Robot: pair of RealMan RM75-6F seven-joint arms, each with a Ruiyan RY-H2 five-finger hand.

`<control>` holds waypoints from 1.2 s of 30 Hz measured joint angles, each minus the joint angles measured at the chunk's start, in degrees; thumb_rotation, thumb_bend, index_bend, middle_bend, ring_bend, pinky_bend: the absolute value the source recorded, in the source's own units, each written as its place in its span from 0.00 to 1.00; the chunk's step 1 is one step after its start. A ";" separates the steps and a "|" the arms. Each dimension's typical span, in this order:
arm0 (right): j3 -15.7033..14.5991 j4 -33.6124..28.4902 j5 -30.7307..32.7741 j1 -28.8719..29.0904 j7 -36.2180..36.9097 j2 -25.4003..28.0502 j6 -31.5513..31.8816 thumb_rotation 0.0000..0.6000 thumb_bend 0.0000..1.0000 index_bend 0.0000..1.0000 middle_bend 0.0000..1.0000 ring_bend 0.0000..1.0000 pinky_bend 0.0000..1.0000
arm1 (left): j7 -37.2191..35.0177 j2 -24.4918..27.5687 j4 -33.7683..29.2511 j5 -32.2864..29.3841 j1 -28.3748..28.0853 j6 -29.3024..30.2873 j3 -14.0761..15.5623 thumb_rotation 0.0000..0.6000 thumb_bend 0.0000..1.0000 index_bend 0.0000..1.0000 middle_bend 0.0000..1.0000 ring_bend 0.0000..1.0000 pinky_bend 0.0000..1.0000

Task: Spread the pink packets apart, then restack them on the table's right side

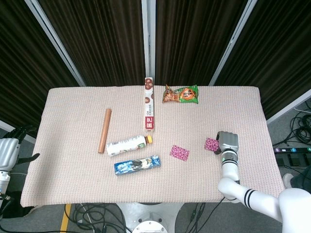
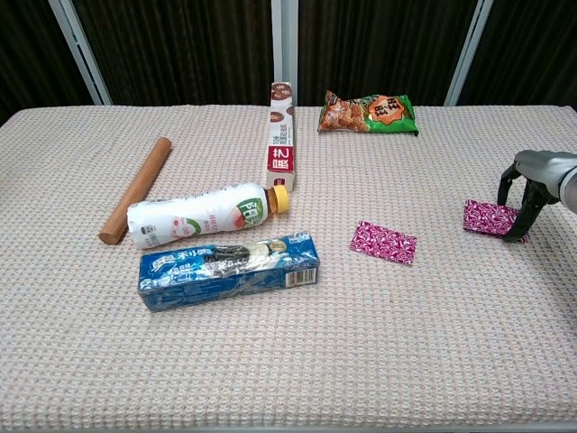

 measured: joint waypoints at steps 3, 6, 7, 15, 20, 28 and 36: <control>0.23 0.26 0.32 -0.10 -0.32 -0.22 -0.17 1.00 0.00 0.45 1.00 1.00 1.00 | 0.14 -0.09 -0.10 -0.13 -0.12 -0.17 -0.08 1.00 0.00 0.29 0.31 0.25 0.33; 0.45 0.37 0.19 -0.17 -0.40 -0.35 -0.18 0.99 0.00 0.45 1.00 1.00 1.00 | 0.11 -0.08 -0.16 -0.20 -0.14 -0.27 -0.08 1.00 0.00 0.29 0.31 0.25 0.33; 0.52 0.39 0.01 -0.22 -0.40 -0.40 -0.07 1.00 0.00 0.45 1.00 1.00 1.00 | 0.00 -0.06 -0.12 -0.22 -0.13 -0.30 -0.07 1.00 0.00 0.29 0.31 0.25 0.33; 1.10 0.53 0.17 -0.42 -0.88 -0.34 -0.13 1.00 0.00 0.45 1.00 1.00 1.00 | -0.24 -0.07 0.05 -0.24 -0.09 -0.30 -0.05 1.00 0.00 0.29 0.31 0.25 0.33; 1.17 1.06 0.66 -0.47 -1.55 -0.61 -0.57 1.00 0.00 0.44 1.00 1.00 1.00 | -0.42 -0.01 0.09 -0.33 -0.10 -0.35 -0.10 1.00 0.00 0.29 0.31 0.25 0.33; 1.37 1.59 0.64 -0.64 -1.89 -0.94 -0.73 0.99 0.00 0.44 1.00 1.00 1.00 | -0.61 0.08 0.02 -0.44 -0.11 -0.50 -0.11 1.00 0.00 0.29 0.31 0.25 0.33; 1.67 1.85 0.53 -0.83 -2.02 -1.06 -0.82 0.98 0.00 0.43 1.00 1.00 1.00 | -0.84 0.09 0.07 -0.50 -0.02 -0.48 -0.09 1.00 0.00 0.29 0.31 0.25 0.33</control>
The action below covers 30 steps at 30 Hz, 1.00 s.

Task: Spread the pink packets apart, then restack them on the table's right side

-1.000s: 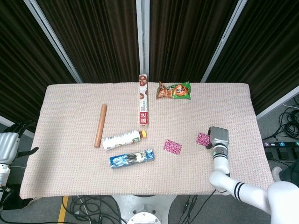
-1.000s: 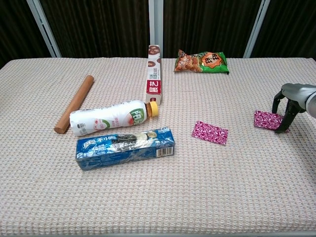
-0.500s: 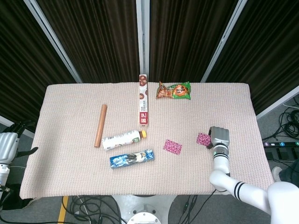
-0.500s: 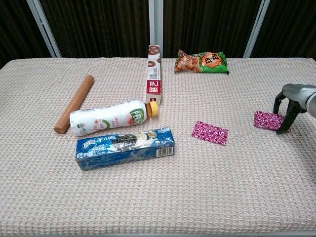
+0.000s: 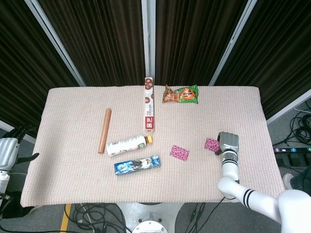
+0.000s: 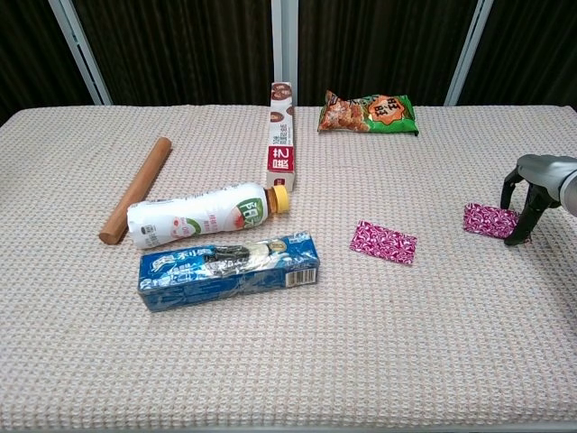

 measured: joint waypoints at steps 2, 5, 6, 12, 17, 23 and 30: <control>0.00 0.01 -0.06 -0.04 -0.07 -0.07 -0.02 0.97 0.00 0.42 1.00 1.00 1.00 | -0.10 0.01 0.05 0.00 0.06 0.00 0.04 1.00 0.00 0.29 0.31 0.25 0.33; 0.01 0.07 -0.07 -0.08 -0.20 -0.16 -0.09 0.94 0.00 0.39 1.00 1.00 1.00 | -0.11 0.00 0.03 -0.02 0.06 0.02 0.02 1.00 0.00 0.29 0.31 0.25 0.33; 0.00 0.08 -0.03 -0.08 -0.28 -0.16 -0.14 0.93 0.00 0.38 1.00 1.00 1.00 | -0.09 0.01 0.00 -0.06 0.06 0.00 0.00 1.00 0.00 0.29 0.31 0.25 0.33; 0.19 0.01 0.09 -0.10 -0.51 -0.03 -0.34 0.89 0.00 0.36 1.00 1.00 1.00 | -0.22 0.11 -0.04 -0.01 0.05 0.03 -0.04 1.00 0.00 0.29 0.31 0.25 0.33; 0.52 -1.30 -0.54 -0.05 -0.23 0.51 -0.13 0.87 0.00 0.36 1.00 1.00 1.00 | -0.30 0.28 -0.22 -0.02 0.03 0.16 -0.17 1.00 0.00 0.29 0.31 0.25 0.33; 0.95 -6.34 -1.85 0.31 -0.39 1.95 1.56 0.86 0.00 0.36 1.00 1.00 1.00 | -0.14 0.71 -0.81 0.11 -0.03 0.45 -0.38 1.00 0.00 0.29 0.31 0.25 0.33; 1.36 -15.44 -3.18 0.91 -0.91 3.46 5.46 0.85 0.00 0.39 1.00 1.00 1.00 | 0.08 1.29 -1.24 -0.58 -0.06 0.53 -0.92 1.00 0.00 0.29 0.31 0.25 0.33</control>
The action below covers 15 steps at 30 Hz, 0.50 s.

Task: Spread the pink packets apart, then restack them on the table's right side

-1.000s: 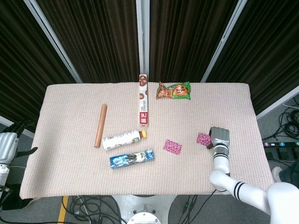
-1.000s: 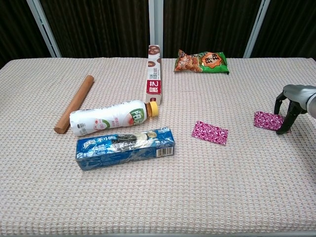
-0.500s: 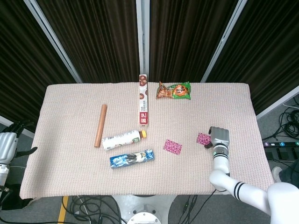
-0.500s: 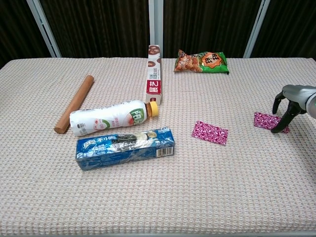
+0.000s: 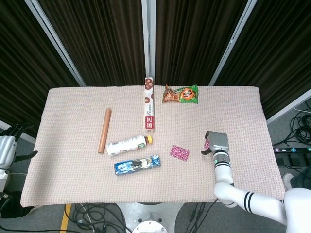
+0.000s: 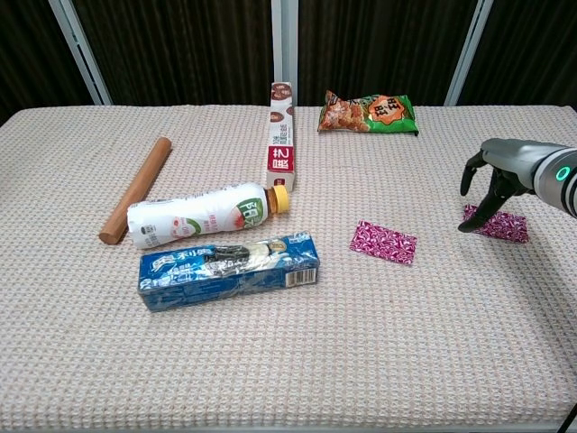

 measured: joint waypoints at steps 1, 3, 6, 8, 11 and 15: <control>0.04 -1.23 -0.24 0.15 0.04 -0.13 0.86 0.84 0.00 0.40 1.00 1.00 1.00 | 0.00 0.24 -0.17 -0.26 0.07 0.06 -0.13 1.00 0.00 0.29 0.31 0.25 0.33; 0.03 -2.25 -0.63 0.36 0.15 -0.79 1.83 0.84 0.00 0.41 1.00 1.00 1.00 | -0.13 0.75 -0.58 -0.66 0.24 0.24 -0.39 1.00 0.00 0.29 0.31 0.25 0.33; -0.24 -2.45 -1.55 0.73 0.22 -2.64 3.32 0.84 0.00 0.42 1.00 1.00 1.00 | -0.22 1.77 -1.14 -0.82 0.50 0.63 -0.62 1.00 0.00 0.29 0.31 0.25 0.33; -0.46 -2.32 -2.03 0.93 0.21 -4.23 4.61 0.83 0.00 0.44 1.00 1.00 1.00 | -0.51 2.37 -1.52 -0.75 0.73 0.94 -0.66 1.00 0.00 0.29 0.31 0.25 0.33; -0.91 -1.85 -2.33 0.98 0.24 -6.25 5.60 0.83 0.00 0.44 1.00 1.00 1.00 | -1.11 2.71 -1.81 -0.50 0.94 1.17 -0.59 1.00 0.00 0.29 0.31 0.25 0.33; -1.53 -0.57 -2.43 0.87 0.02 -8.36 6.34 0.81 0.00 0.44 1.00 1.00 1.00 | -1.83 2.95 -1.79 -0.19 1.16 1.41 -0.45 1.00 0.00 0.29 0.31 0.25 0.33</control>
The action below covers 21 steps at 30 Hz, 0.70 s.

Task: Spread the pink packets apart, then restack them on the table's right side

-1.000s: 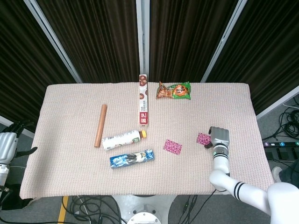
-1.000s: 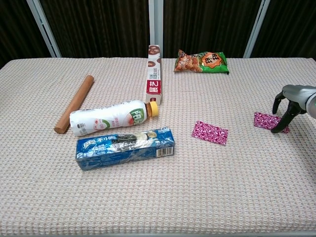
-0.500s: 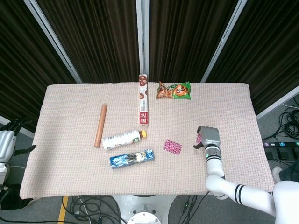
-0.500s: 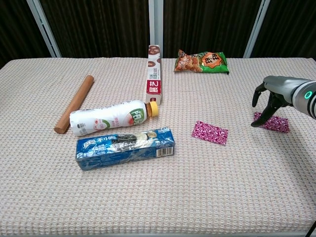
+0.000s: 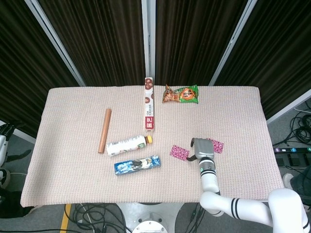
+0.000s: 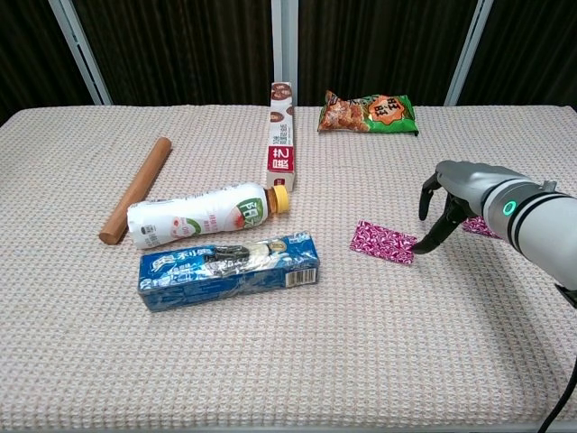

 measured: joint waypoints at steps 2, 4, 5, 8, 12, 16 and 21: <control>0.04 0.40 -0.25 -0.10 0.12 -0.80 0.44 0.81 0.00 0.44 1.00 1.00 1.00 | -0.38 0.14 0.14 0.07 0.12 0.12 0.02 1.00 0.00 0.29 0.31 0.25 0.33; 0.13 0.62 -0.86 -0.19 0.32 -1.47 0.94 0.79 0.00 0.45 1.00 1.00 1.00 | -0.76 0.25 0.30 0.09 0.22 0.20 0.03 1.00 0.00 0.29 0.31 0.25 0.33; 0.16 0.74 -1.14 -0.22 0.37 -1.79 1.15 0.78 0.00 0.46 1.00 1.00 1.00 | -0.93 0.29 0.37 0.11 0.26 0.24 0.03 1.00 0.00 0.29 0.31 0.25 0.33; 0.33 1.26 -1.77 -0.32 0.46 -2.79 1.66 0.76 0.00 0.47 1.00 1.00 1.00 | -1.39 0.41 0.59 0.17 0.41 0.43 0.02 1.00 0.00 0.29 0.31 0.25 0.33; 0.53 2.05 -2.29 -0.30 0.16 -4.05 2.00 0.72 0.00 0.47 1.00 1.00 1.00 | -1.78 0.56 0.97 0.20 0.56 0.60 0.00 1.00 0.00 0.29 0.31 0.25 0.33; 0.53 2.97 -3.25 -0.27 -0.35 -5.40 2.55 0.64 0.00 0.47 1.00 1.00 1.00 | -2.24 0.57 1.42 0.11 0.65 0.62 -0.05 1.00 0.00 0.29 0.31 0.25 0.33; 0.62 4.09 -4.02 -0.45 -0.95 -6.35 2.83 0.57 0.00 0.45 1.00 1.00 1.00 | -2.97 0.50 1.98 0.10 0.78 0.58 0.00 1.00 0.00 0.29 0.31 0.25 0.33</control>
